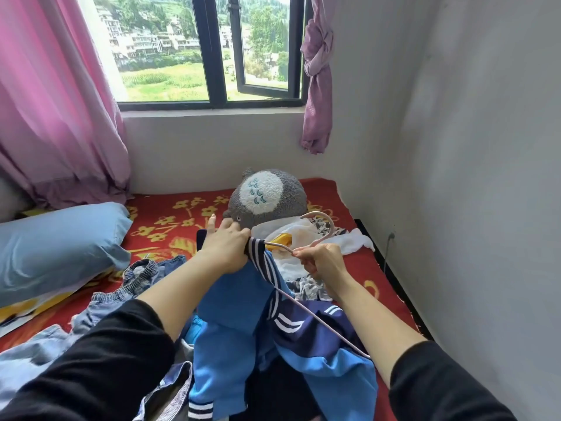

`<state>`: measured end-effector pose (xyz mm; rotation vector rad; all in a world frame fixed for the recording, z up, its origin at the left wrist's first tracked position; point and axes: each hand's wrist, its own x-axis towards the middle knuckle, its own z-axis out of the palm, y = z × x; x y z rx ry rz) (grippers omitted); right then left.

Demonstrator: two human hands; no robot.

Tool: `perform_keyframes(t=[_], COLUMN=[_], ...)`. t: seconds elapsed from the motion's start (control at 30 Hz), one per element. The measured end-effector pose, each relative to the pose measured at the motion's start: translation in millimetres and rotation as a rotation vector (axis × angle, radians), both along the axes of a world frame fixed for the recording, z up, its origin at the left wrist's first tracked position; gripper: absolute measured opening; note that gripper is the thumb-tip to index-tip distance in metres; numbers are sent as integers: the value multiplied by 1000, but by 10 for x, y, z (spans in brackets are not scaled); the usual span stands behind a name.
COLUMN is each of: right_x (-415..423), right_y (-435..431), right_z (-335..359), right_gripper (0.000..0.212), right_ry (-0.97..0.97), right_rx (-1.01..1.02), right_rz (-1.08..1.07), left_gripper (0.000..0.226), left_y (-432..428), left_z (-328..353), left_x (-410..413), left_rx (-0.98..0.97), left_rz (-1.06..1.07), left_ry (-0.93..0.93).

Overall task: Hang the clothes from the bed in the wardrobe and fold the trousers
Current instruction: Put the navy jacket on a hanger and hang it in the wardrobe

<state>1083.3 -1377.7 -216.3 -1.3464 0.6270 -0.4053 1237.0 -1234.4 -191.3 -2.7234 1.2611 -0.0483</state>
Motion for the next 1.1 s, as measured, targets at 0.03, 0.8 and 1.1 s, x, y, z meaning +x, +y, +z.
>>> perform_keyframes(t=[0.03, 0.8, 1.1], right_x=[0, 196, 201], right_y=[18, 251, 83], right_z=[9, -288, -636], right_gripper=[5, 13, 9], right_ry=[-9, 191, 599], right_rx=[10, -307, -885], right_rz=[13, 530, 431], left_gripper=[26, 14, 25], left_y=[3, 238, 307], left_z=[-44, -127, -16], left_x=[-5, -32, -7], left_rx=[5, -408, -409], left_rz=[5, -400, -529], left_ry=[3, 259, 319])
